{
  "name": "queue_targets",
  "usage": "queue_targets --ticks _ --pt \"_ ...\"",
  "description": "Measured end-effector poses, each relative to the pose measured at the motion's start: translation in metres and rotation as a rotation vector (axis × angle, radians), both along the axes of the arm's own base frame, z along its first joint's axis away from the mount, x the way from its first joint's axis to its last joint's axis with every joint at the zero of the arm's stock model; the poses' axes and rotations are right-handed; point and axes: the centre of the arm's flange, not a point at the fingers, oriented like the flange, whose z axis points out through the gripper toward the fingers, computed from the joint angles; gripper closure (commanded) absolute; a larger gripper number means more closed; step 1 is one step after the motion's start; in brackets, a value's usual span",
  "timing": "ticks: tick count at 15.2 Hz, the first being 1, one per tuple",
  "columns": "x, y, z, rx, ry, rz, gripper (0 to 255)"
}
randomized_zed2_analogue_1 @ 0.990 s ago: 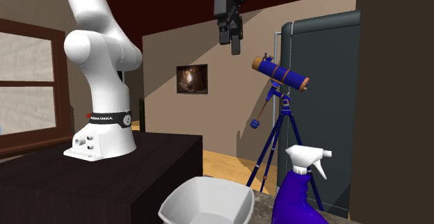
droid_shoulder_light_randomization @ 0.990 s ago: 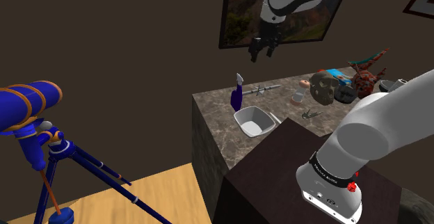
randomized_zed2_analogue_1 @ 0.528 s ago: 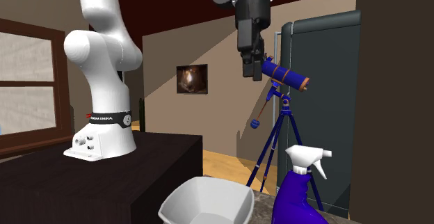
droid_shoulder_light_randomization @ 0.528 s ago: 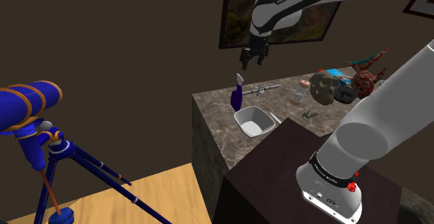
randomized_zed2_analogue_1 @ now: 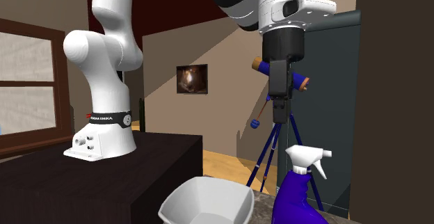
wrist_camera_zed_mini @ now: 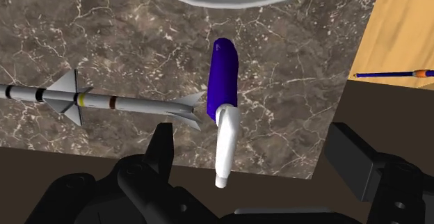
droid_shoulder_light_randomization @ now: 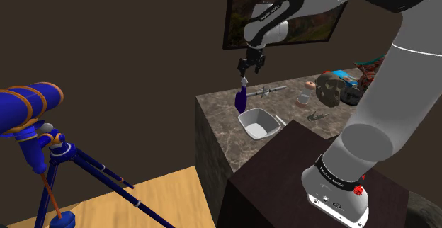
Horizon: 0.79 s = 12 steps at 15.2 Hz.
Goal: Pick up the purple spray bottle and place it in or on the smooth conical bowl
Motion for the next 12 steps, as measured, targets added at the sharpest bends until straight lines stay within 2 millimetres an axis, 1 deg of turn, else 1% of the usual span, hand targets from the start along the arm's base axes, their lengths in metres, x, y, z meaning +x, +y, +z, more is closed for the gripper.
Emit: queue_targets --ticks 2,3,6,10,12 --pt "0.016 -0.008 -0.019 0.005 0.001 -0.013 0" --pt "0.02 -0.012 -0.028 0.007 0.002 -0.017 0" --pt "0.024 -0.016 -0.046 0.008 0.002 -0.021 0" --pt "0.024 -0.017 -0.068 0.008 0.001 -0.021 0" --pt "0.024 -0.017 -0.074 0.008 0.002 -0.022 0"
